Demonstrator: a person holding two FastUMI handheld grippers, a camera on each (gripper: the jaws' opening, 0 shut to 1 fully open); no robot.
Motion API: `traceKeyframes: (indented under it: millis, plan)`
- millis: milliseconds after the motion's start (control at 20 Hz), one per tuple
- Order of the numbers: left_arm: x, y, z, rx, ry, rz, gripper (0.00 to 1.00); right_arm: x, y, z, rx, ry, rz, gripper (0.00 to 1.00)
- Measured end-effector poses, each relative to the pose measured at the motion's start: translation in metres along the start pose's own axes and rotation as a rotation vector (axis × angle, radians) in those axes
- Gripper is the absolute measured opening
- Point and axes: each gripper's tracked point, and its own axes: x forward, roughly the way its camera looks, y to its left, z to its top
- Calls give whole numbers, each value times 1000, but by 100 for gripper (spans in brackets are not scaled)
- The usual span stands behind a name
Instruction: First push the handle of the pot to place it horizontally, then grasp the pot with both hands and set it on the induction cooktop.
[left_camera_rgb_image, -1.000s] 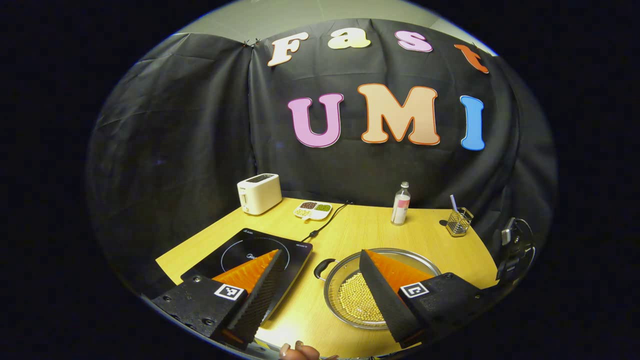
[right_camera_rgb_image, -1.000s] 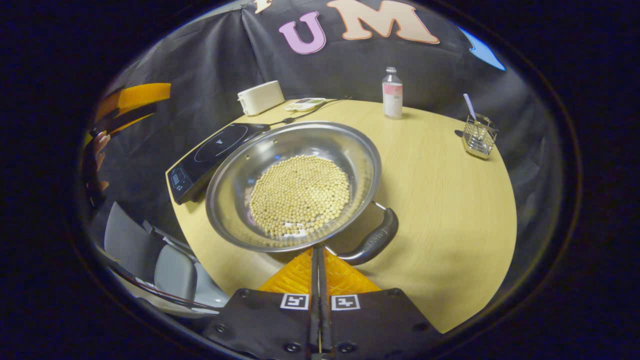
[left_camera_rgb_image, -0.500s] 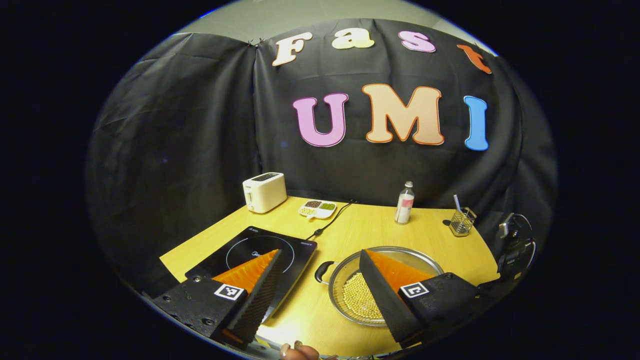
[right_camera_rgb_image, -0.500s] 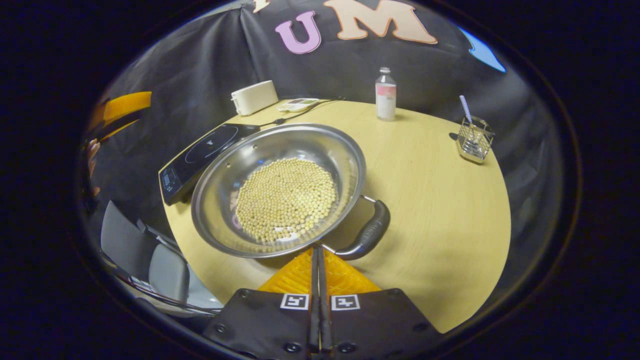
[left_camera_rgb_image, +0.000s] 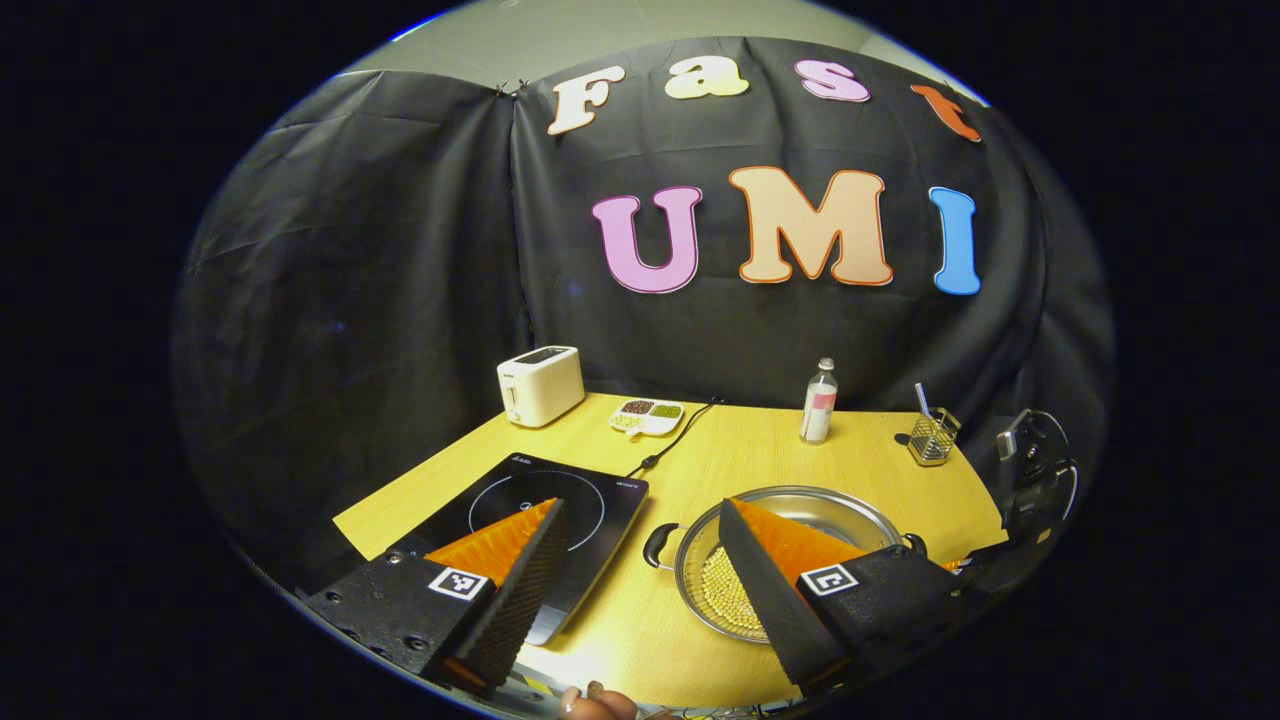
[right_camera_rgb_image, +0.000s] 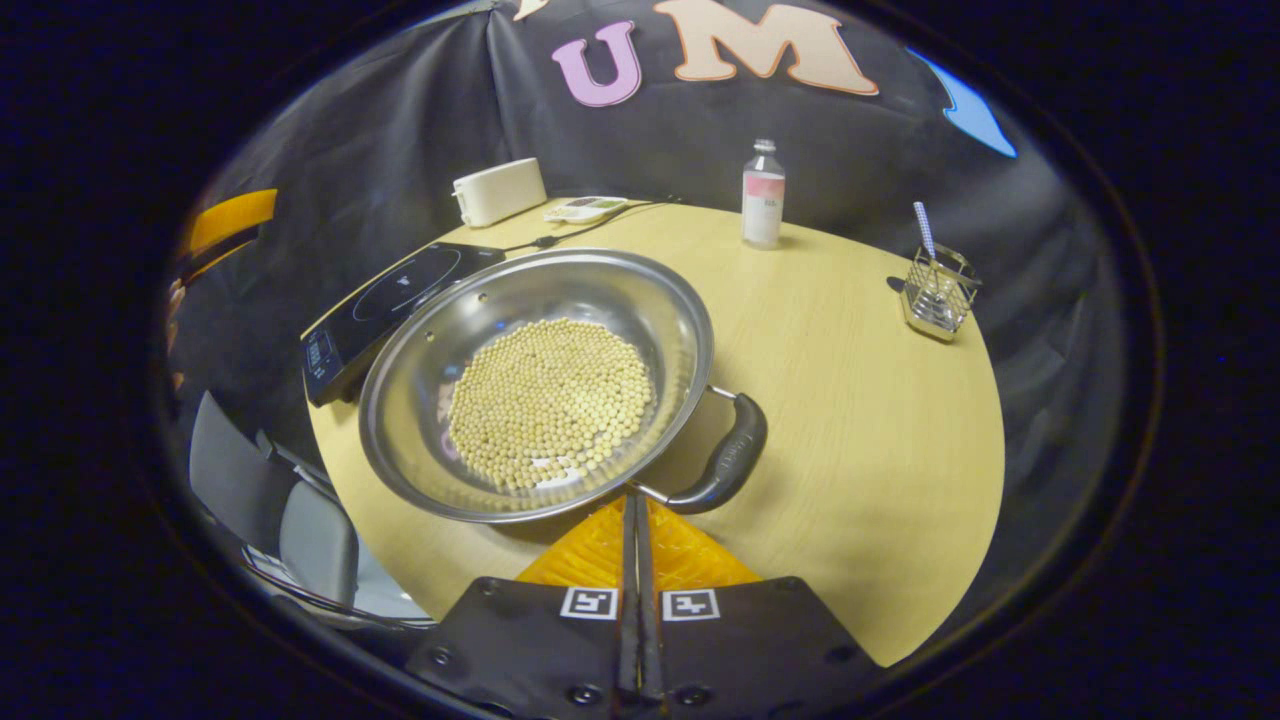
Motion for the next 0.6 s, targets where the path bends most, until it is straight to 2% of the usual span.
traceKeyframes:
  millis: [200,300,500,600]
  plan:
    - [-3,-1,0,0,-5,1,100,-10,-6,3,1,-16,-12,2]
    - [-1,-5,-1,3,-5,-12,98,-15,-12,4,19,-22,-21,2]
    - [16,-16,-3,21,8,-96,98,-36,-18,13,78,-48,-62,2]
    - [33,-21,-5,42,17,-155,98,-45,-23,26,111,-74,-107,2]
